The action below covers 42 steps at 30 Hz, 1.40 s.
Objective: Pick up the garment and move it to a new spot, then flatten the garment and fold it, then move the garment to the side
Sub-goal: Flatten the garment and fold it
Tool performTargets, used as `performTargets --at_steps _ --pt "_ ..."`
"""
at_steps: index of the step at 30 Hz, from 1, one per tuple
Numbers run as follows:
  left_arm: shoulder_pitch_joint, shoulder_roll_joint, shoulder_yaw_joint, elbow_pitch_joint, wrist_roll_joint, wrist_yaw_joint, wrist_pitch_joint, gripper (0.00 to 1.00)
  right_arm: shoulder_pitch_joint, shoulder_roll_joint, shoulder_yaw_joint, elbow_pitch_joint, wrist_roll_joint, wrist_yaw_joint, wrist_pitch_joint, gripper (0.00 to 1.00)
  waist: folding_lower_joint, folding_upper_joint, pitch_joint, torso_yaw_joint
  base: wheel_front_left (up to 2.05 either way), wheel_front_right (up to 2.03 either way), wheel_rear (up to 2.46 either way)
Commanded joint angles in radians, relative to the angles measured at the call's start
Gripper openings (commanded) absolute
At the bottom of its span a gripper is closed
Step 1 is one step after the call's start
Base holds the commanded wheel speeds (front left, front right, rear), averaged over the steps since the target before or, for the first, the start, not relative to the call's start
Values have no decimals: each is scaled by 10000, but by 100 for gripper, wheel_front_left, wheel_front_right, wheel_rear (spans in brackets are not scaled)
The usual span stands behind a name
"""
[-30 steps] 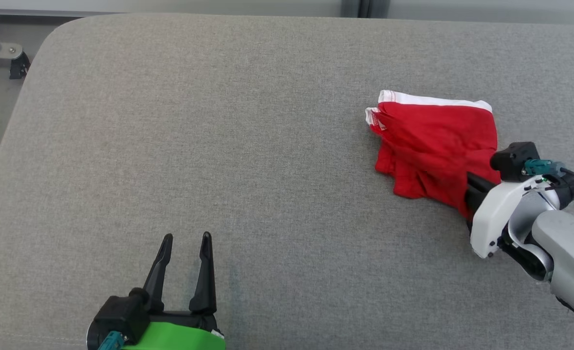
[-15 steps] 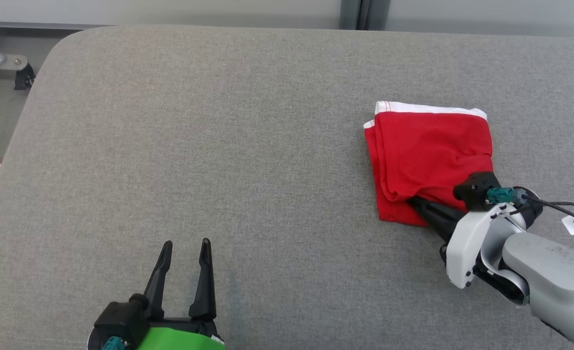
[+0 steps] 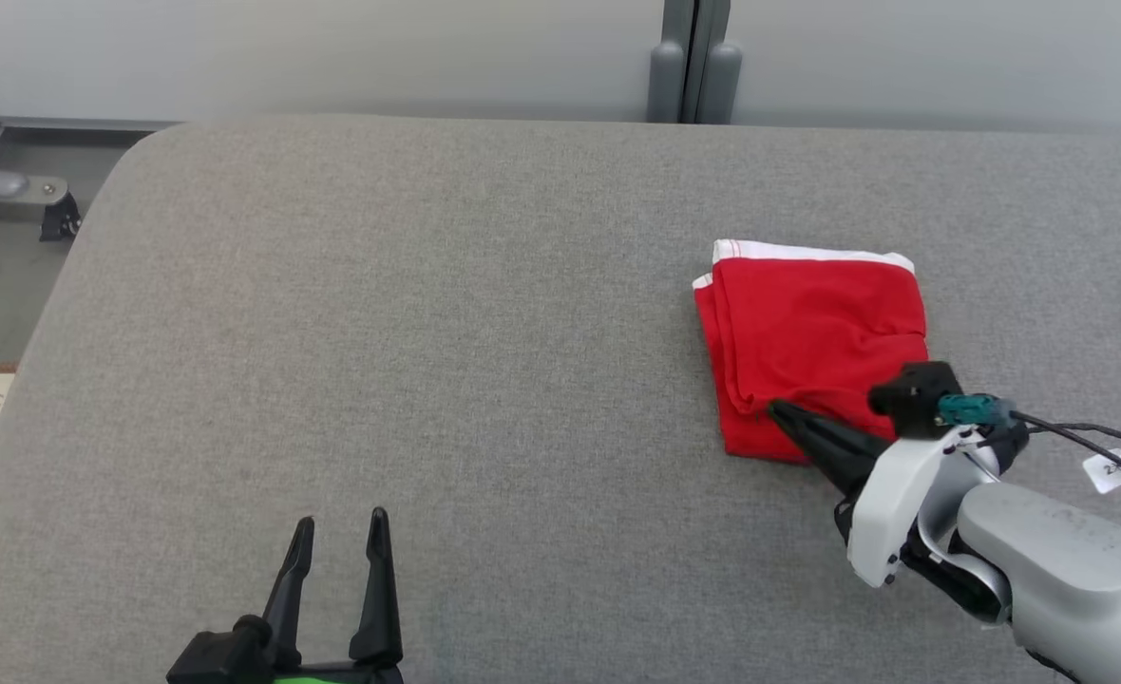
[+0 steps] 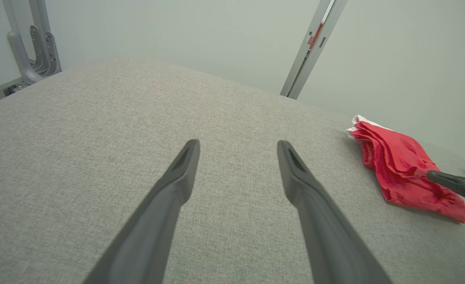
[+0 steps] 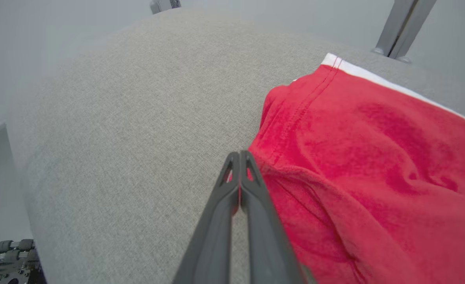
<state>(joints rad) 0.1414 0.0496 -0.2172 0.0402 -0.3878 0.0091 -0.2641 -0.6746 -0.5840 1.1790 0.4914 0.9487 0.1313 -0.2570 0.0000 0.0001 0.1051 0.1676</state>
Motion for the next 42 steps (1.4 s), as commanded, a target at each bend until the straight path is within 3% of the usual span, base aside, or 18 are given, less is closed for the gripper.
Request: performTargets --at_steps 1,5,11,18,27,28,29,36,42 --pt "184 21 112 -32 7 54 2 100 230 -150 -255 -49 -78 -13 -68 0 0 -1 -481 -192 0 0 0" --pt "490 21 334 -94 88 80 2 100 844 -346 -1570 -419 -517 -13 -80 0 0 -1 -882 -389 0 0 0" --pt "801 21 688 -133 261 -21 2 100 2771 -230 -5064 -1132 -1866 -13 -79 0 0 -1 -1176 -611 0 0 0" --pt "1005 19 946 -133 400 -77 2 100 5438 945 -8874 -2309 -3835 -13 -79 0 0 -1 -1207 -827 0 0 0" --pt "1019 21 1040 61 580 -239 2 100 6960 2606 -11367 -3342 -5069 -13 -80 0 0 -1 -1151 -1026 0 0 0" --pt "1015 21 1054 67 601 -261 2 100 7008 2734 -11531 -3357 -5124 -13 -80 45 0 -1 -1150 -1037 0 0 0" --pt "1001 21 1068 80 612 -277 2 100 7078 2882 -11631 -3364 -5196 -13 -79 100 0 -1 -1144 -1049 0 0 0" --pt "959 21 1103 130 667 -351 2 100 7132 3216 -11771 -3234 -5497 -13 -79 100 0 -1 -1154 -1030 0 0 0" --pt "964 21 1051 121 696 -378 2 100 6565 3028 -11685 -3080 -5663 -13 -81 100 0 -1 -1055 -912 0 0 0"
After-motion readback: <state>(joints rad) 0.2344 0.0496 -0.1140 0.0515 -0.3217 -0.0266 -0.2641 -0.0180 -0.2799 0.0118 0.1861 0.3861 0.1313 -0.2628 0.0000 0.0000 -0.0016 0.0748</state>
